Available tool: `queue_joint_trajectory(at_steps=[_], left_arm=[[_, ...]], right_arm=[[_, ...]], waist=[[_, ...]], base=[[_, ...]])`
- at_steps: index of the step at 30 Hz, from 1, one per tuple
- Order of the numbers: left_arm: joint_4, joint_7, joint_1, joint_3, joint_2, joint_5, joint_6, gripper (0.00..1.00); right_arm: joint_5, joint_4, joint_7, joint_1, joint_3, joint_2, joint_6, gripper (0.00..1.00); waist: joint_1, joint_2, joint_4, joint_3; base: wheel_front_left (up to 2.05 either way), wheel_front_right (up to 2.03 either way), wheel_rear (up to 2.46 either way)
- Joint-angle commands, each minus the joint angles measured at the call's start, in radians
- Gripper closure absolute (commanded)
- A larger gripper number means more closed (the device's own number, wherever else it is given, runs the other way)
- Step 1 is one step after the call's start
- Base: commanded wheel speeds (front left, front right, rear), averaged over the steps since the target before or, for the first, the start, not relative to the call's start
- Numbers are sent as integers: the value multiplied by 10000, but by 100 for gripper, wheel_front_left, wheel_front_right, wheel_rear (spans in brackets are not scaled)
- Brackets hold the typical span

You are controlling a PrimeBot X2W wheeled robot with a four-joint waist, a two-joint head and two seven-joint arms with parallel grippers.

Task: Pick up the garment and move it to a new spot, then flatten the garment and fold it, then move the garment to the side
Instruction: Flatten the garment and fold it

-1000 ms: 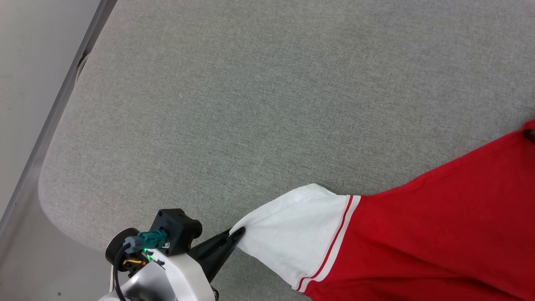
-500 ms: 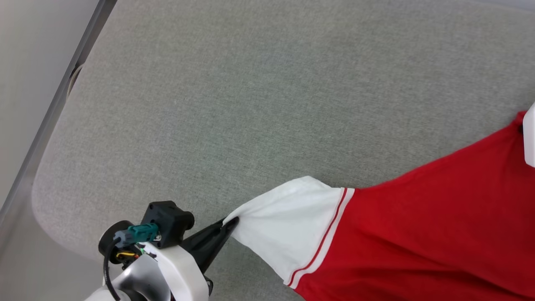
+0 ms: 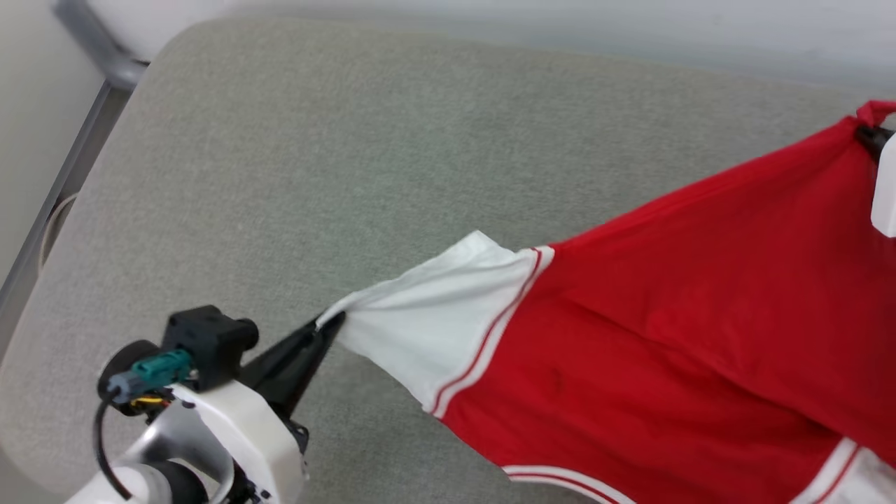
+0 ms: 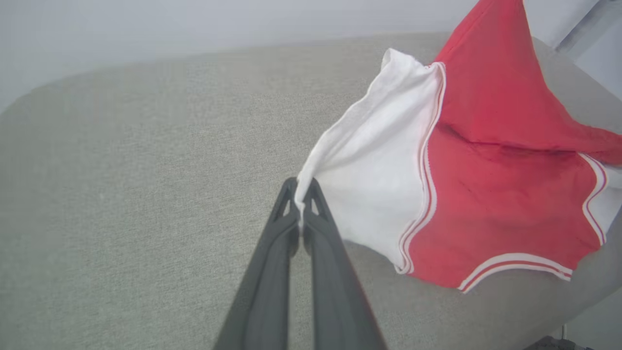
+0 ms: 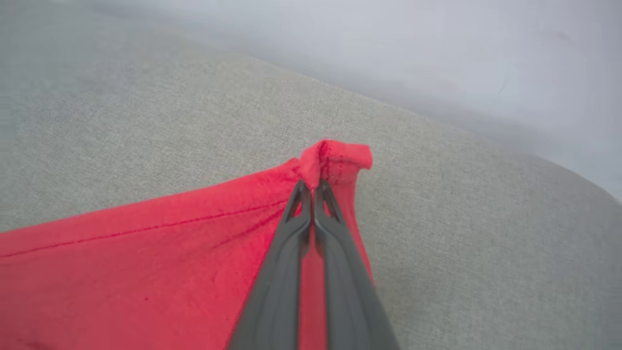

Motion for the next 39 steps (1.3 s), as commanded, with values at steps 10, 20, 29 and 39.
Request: queue_joint_trajectory(at_steps=[10, 20, 29, 39], left_arm=[[-217, -762, -446, 1303, 287, 143, 705, 100], [-401, -1661, -1348, 2697, 204, 352, 1430, 100], [-518, -2590, -2782, 3570, -10, 716, 1719, 100], [-286, -2939, -4849, 4187, 387, 1008, 1423, 100]], right_arm=[[485, -1185, -889, -213, 95, 78, -11, 100], [596, -2724, -1606, 11, -274, 566, -11, 100], [505, -3844, -1933, 126, -722, 1051, -11, 100], [140, -4859, -2227, -484, -1292, 1625, -13, 100]], waist=[[0, -1, -1276, -967], [0, -1, -2130, -1384], [0, -1, -2575, -1351], [0, -1, -2828, -408]], base=[[0, 0, 0], [0, 0, 0], [0, 0, 0], [0, 0, 0]])
